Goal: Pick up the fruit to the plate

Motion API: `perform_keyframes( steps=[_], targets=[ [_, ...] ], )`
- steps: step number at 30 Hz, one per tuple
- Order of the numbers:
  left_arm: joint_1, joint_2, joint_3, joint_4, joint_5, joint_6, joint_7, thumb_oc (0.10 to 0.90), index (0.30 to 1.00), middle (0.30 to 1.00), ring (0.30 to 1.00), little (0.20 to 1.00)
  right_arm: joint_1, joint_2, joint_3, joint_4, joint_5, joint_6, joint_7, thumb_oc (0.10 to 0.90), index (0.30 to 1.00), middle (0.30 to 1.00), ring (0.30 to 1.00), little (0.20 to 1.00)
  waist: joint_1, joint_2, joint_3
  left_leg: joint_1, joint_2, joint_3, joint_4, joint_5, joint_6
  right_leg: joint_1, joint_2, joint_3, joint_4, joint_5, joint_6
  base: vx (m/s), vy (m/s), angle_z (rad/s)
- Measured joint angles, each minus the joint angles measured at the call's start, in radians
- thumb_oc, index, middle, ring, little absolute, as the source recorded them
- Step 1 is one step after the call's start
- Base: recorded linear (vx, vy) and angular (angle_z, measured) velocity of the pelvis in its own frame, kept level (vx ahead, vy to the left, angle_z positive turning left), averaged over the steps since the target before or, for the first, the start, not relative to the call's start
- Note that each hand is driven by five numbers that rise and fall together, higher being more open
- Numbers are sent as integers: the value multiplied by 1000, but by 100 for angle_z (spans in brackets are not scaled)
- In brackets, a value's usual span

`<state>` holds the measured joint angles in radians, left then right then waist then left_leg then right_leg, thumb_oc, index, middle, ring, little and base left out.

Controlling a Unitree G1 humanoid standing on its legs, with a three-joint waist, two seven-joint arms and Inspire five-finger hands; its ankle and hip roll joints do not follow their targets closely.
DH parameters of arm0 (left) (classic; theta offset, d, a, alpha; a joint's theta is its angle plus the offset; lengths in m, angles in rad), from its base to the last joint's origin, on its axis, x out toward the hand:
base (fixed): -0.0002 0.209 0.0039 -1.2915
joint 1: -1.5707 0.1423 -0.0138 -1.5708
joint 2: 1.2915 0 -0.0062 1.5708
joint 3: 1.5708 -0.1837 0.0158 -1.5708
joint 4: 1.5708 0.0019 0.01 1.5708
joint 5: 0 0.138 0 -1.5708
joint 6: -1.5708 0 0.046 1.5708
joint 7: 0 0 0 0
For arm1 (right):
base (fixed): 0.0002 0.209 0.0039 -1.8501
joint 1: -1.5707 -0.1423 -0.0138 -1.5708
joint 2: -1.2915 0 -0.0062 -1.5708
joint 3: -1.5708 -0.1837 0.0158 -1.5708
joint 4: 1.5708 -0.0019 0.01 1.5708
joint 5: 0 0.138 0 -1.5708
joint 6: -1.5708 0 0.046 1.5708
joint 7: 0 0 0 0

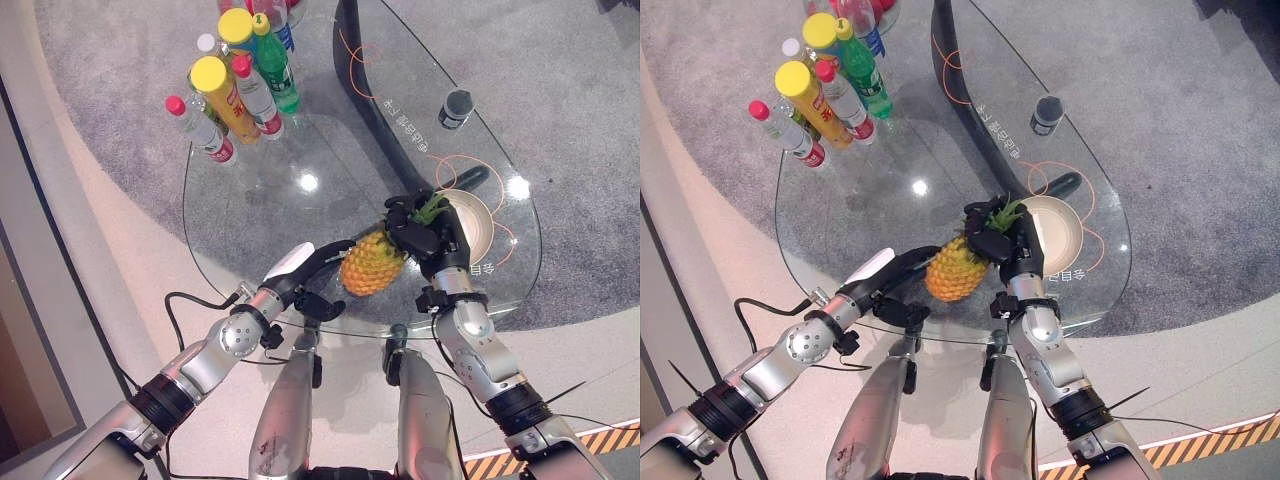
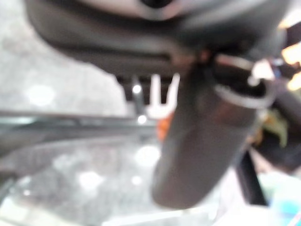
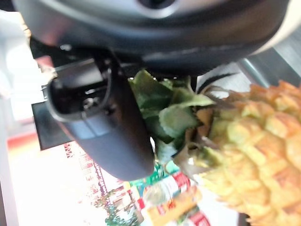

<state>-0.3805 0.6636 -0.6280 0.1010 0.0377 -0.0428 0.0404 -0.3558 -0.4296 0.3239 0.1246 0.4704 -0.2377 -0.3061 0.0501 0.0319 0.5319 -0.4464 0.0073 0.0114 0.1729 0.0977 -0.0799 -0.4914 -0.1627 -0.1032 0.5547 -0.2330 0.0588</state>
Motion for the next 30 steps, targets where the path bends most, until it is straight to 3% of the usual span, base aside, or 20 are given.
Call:
perform_keyframes(
  steps=[18,30],
  targets=[
    [38,-21,16,9,35,44,54,800,900,900,900,900,-17,-92,-17,-112,-331,75,-132,100,300,300,300,200,-4,0,0,5,1,1,0,-2,3,6,2,2,-6,0,0,0,-2,0],
    [72,-27,18,81,32,73,107,800,900,900,900,900,-78,-125,-31,-89,-538,81,-372,100,300,300,300,200,-1,8,5,-70,2,5,8,-1,5,-73,2,6,9,2,1,-5,-12,0]
  ],
)
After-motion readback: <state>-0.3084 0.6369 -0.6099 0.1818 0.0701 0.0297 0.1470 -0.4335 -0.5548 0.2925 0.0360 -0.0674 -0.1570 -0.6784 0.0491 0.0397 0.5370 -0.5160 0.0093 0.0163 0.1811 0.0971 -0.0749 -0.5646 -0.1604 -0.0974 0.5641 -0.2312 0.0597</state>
